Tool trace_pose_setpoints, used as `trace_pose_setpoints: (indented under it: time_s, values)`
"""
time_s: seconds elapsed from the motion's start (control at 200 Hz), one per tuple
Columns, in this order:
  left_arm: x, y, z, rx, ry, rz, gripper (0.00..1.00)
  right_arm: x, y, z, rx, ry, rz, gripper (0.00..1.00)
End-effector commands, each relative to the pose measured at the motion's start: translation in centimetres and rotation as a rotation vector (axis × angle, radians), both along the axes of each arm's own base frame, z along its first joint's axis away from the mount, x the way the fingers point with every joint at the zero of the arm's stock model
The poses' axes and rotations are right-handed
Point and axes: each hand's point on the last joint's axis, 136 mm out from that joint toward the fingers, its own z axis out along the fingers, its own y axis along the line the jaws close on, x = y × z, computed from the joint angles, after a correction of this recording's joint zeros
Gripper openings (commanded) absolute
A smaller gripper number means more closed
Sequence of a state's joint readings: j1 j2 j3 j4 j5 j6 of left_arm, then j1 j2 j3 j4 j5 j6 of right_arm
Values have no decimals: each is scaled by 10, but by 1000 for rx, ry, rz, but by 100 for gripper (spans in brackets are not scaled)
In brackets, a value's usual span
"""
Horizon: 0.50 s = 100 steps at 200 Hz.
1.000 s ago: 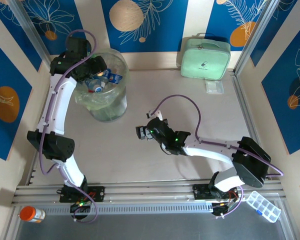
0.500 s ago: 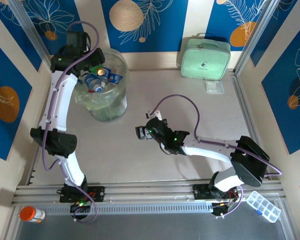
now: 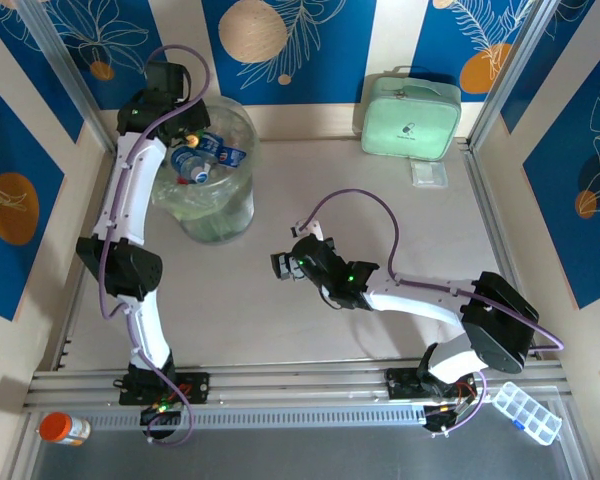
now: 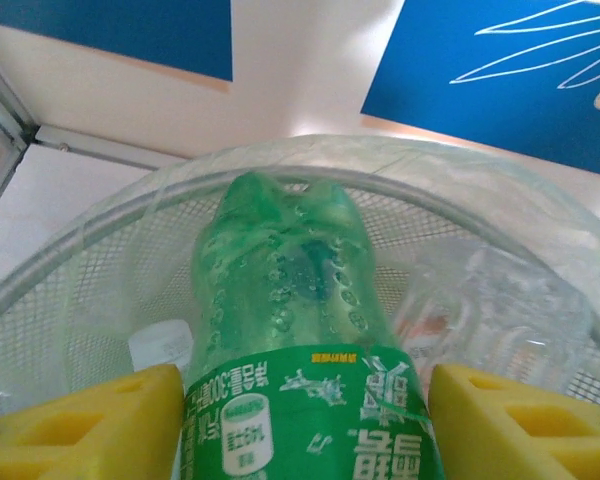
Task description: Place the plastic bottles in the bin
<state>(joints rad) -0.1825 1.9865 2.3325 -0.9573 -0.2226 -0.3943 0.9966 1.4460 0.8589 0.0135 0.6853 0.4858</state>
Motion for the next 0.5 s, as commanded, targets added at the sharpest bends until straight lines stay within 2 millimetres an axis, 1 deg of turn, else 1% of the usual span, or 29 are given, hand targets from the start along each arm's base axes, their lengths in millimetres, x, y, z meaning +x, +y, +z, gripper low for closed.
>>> trace_pose_setpoints:
  time_s: [0.0,0.04,0.095,0.2,0.335,0.445,0.495]
  values:
    - [-4,-6,-31,-40,95,-8,61,4,8,12,11,-34,-1,95]
    - [-6,-6,-33,-49,102,-5,60,3,7,12,8,-34,-1,95]
    - [-8,-6,-30,-54,97,-5,59,4,7,12,6,-37,-3,95]
    - [-13,-6,-14,-70,63,-8,61,3,6,14,9,-39,-4,95]
    - [-24,-5,21,-85,-18,-21,73,3,5,16,10,-50,-6,95]
    - [-37,-5,49,-76,-87,-47,87,4,2,22,13,-74,-13,96]
    - [-44,-5,62,-74,-122,-69,92,4,1,25,17,-90,-11,96]
